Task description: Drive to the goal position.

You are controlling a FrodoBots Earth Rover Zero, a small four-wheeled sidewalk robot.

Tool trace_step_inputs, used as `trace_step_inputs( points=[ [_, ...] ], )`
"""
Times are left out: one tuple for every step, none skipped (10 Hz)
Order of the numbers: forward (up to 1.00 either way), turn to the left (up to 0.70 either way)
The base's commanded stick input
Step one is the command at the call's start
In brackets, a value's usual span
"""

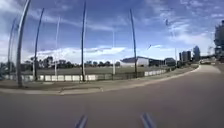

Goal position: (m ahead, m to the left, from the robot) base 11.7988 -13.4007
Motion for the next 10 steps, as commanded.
trace_step_inputs(
  points=[
    [0.70, -0.35],
    [0.70, -0.35],
    [0.70, -0.35],
    [0.70, -0.35],
    [0.70, -0.35],
    [0.70, -0.35],
    [0.00, -0.70],
    [0.00, -0.70],
    [0.00, -0.70],
    [0.00, -0.19]
  ],
)
